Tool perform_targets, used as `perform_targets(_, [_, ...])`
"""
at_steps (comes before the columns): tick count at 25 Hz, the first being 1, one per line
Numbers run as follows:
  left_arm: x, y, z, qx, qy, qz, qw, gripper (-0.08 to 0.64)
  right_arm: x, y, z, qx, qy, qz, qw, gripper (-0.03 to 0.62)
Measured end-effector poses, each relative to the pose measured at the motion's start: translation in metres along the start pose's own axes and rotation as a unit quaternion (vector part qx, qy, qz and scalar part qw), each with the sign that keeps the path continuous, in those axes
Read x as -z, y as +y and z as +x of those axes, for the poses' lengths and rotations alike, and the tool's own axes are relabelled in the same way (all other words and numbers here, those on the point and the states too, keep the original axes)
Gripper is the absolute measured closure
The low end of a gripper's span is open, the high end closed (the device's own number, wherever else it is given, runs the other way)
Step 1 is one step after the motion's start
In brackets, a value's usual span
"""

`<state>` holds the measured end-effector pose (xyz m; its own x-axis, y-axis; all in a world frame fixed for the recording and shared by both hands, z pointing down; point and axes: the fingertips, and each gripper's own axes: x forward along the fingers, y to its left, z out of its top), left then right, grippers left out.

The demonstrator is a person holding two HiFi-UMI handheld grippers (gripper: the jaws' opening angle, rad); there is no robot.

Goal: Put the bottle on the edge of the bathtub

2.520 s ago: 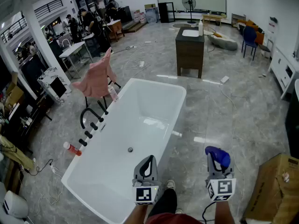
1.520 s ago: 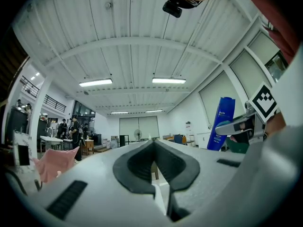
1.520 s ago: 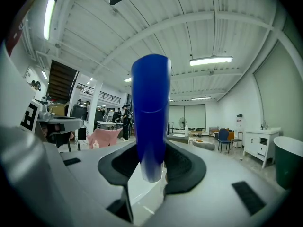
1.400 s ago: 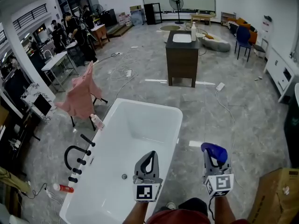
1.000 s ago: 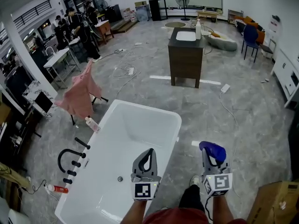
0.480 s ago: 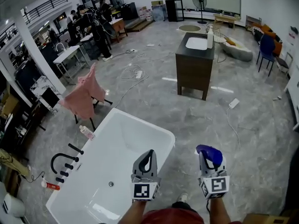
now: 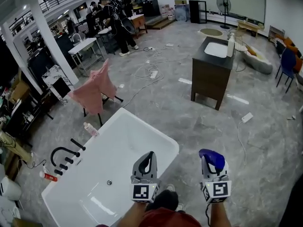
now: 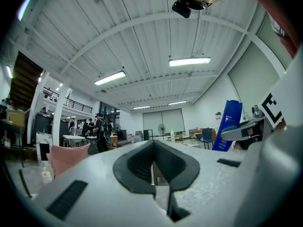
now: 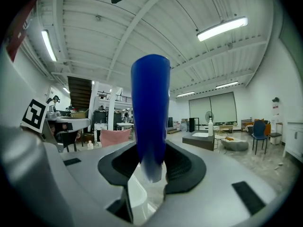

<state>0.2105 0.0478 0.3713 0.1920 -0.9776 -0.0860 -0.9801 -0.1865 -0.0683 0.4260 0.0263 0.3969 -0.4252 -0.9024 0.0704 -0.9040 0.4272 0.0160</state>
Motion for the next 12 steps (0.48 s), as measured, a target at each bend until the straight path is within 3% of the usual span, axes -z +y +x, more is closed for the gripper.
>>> perform_targets(12, [0.042,0.068,0.100,-0.059,0.001,-0.017,0.9981,0.555,0.005,-0.012,0.136,-0.058,0.012,-0.042,0.997,0.440])
